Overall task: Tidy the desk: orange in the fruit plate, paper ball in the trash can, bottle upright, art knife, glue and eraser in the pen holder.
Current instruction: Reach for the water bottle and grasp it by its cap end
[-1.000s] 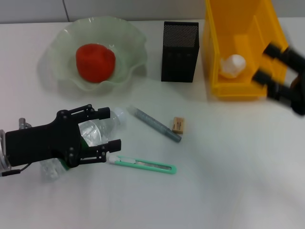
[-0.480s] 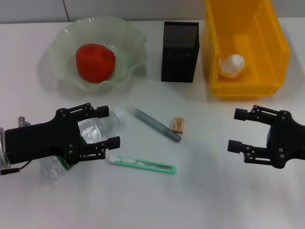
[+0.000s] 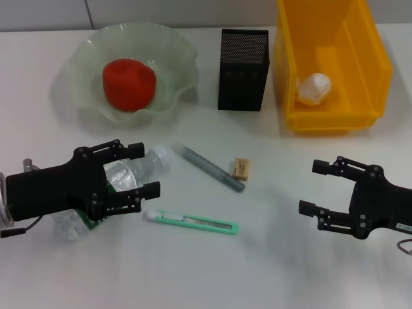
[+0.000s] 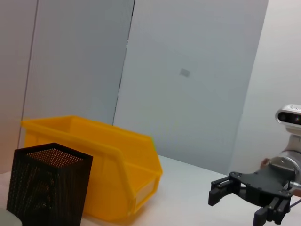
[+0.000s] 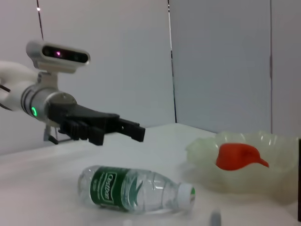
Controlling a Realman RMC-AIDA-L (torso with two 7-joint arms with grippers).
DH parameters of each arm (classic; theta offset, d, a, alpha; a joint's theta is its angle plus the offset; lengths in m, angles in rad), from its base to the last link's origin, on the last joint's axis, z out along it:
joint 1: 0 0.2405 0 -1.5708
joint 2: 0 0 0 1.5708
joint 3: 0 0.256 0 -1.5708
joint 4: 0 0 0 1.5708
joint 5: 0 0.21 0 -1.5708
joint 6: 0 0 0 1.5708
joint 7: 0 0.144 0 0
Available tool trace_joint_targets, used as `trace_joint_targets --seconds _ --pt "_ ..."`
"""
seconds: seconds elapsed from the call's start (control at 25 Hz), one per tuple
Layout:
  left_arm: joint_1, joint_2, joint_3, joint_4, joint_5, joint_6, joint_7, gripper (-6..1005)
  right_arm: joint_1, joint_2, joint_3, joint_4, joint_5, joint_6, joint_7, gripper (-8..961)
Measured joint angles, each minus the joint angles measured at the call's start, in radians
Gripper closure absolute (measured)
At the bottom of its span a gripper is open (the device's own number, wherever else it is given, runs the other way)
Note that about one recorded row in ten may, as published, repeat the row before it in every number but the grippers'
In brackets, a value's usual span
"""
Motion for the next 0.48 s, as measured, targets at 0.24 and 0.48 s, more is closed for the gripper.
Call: trace_joint_targets --seconds 0.24,0.48 --pt "-0.002 -0.002 -0.001 0.002 -0.006 -0.018 -0.028 219 -0.001 0.002 0.003 0.013 -0.001 0.015 -0.022 165" --pt "-0.019 -0.007 -0.003 0.066 -0.007 -0.067 -0.128 220 -0.004 0.002 0.005 0.022 0.001 0.016 -0.024 165"
